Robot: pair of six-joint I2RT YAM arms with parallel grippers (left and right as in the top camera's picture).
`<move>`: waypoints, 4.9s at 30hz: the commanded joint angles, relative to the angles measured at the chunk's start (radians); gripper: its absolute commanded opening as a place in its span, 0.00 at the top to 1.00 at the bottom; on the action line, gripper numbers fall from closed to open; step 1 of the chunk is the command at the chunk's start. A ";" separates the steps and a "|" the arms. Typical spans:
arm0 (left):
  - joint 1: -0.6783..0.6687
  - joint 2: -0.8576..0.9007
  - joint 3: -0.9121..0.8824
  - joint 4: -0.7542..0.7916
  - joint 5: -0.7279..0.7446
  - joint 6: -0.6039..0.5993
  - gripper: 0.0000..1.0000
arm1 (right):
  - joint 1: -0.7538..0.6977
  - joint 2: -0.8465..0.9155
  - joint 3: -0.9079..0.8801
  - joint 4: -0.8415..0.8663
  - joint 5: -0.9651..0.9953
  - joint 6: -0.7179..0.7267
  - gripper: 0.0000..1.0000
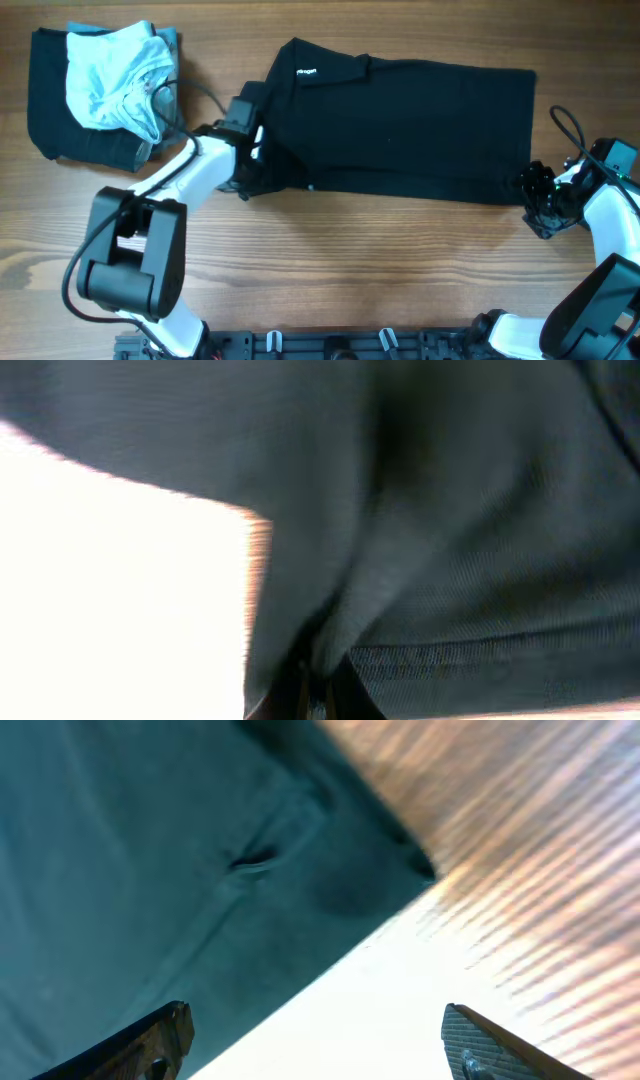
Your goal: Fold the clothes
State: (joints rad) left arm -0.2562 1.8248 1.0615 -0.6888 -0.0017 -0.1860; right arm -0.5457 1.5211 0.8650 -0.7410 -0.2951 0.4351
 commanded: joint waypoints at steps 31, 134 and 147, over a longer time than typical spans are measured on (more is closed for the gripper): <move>0.109 -0.178 0.011 -0.111 -0.031 -0.031 0.31 | -0.006 -0.066 -0.002 -0.005 -0.003 -0.078 0.27; 0.109 -0.183 0.025 -0.089 0.230 -0.030 0.59 | 0.161 0.135 -0.021 0.161 -0.208 -0.211 0.56; 0.109 -0.183 0.025 -0.090 0.230 -0.030 0.58 | 0.161 0.138 -0.045 0.245 -0.042 -0.152 0.64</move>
State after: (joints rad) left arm -0.1493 1.6638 1.0668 -0.7784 0.2115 -0.2222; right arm -0.3866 1.6661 0.8333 -0.5175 -0.3759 0.2676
